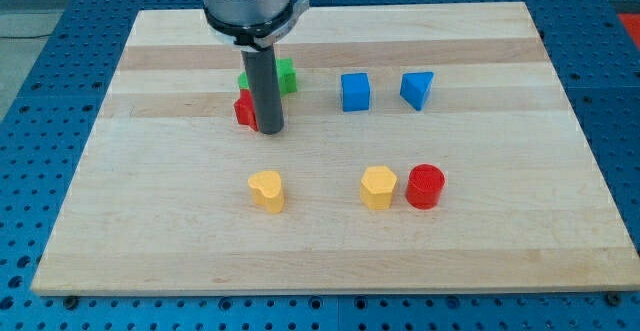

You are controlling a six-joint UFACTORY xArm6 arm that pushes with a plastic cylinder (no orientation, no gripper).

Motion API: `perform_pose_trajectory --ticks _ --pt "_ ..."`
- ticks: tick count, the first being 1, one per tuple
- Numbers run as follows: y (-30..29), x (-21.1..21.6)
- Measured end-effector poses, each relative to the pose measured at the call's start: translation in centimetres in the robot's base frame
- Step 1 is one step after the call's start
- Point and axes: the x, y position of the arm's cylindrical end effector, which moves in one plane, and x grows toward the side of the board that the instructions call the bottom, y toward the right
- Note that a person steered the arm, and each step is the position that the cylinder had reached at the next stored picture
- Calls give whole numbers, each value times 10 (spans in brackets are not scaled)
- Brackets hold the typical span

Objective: Push the red circle into the green star

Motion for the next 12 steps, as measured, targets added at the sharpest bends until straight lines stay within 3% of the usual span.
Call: perform_pose_trajectory --ticks 2,3,4,5,7,8,10,12 --pt "0 43" --pt "-62 76" --pt "-72 128" --pt "1 152" --pt "181 138" --pt "226 108" --pt "162 93" --pt "149 124"
